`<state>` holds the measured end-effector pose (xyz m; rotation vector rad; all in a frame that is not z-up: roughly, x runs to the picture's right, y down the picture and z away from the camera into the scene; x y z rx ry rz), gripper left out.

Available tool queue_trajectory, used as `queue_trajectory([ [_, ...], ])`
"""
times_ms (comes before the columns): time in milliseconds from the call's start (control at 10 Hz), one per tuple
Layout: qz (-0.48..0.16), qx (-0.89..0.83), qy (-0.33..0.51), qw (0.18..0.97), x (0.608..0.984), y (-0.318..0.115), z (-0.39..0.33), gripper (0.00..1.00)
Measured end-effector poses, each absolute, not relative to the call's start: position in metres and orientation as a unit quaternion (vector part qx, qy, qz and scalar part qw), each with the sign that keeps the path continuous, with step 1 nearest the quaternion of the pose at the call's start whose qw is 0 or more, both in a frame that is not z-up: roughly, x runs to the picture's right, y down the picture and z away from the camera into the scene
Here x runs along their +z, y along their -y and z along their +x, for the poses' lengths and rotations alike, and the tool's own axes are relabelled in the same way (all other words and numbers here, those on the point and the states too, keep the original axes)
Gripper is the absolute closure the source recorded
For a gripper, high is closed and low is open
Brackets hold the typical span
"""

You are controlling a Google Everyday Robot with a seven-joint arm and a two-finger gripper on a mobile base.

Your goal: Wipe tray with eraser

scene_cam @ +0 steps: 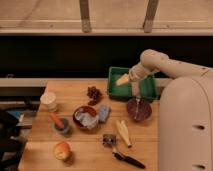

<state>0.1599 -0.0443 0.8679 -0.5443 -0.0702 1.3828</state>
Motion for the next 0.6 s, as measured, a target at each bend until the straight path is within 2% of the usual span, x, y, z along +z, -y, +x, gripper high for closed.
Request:
queue_trajectory([
  [600,-0.236,0.633,0.002,0.738,0.892,0.05,0.207,0.2],
])
